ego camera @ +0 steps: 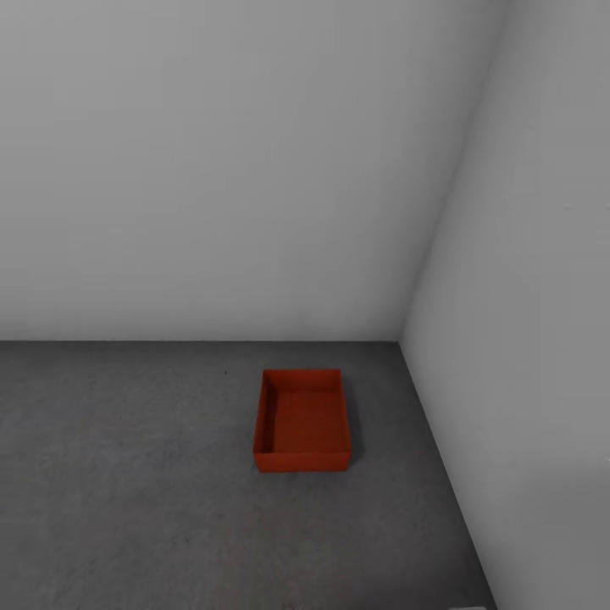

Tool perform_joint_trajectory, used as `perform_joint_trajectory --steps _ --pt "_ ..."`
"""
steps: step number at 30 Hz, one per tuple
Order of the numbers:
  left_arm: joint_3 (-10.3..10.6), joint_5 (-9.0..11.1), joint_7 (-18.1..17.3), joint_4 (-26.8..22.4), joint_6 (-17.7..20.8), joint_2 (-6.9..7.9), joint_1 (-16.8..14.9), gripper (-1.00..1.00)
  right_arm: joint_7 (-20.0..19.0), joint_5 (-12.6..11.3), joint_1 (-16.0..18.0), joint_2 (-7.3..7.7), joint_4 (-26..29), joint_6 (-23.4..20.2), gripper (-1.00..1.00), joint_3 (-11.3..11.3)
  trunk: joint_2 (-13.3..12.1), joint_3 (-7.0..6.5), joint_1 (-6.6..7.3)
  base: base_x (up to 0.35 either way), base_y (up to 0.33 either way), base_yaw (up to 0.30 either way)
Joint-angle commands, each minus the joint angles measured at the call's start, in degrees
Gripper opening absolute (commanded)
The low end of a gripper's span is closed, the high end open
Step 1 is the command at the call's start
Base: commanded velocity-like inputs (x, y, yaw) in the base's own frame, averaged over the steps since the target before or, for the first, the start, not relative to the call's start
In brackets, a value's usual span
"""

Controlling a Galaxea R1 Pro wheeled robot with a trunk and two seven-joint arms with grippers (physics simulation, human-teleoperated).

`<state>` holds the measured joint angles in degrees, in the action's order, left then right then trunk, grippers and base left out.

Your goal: Move the two storage containers from the living room to the garage. In the garage, place one container on the floor and stack the other container on top of it (either order is fine).

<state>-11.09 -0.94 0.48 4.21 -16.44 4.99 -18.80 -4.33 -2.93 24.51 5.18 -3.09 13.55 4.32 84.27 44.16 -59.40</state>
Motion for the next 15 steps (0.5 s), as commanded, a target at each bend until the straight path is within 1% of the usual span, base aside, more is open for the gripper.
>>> perform_joint_trajectory --steps 1,15 --pt "-0.25 -0.11 0.05 0.27 -0.43 0.02 -0.1 1.0 -0.2 -0.32 0.1 0.0 -0.26 0.43 1.0 0.43 -0.39 -0.15 0.23 -0.01 0.0 0.0" --pt "-0.25 -0.11 0.05 0.27 -0.43 -0.01 -0.01 1.0 -0.24 -0.32 0.1 0.0 -0.25 0.43 1.0 0.43 -6.0 -2.66 3.31 -0.002 0.0 0.0"
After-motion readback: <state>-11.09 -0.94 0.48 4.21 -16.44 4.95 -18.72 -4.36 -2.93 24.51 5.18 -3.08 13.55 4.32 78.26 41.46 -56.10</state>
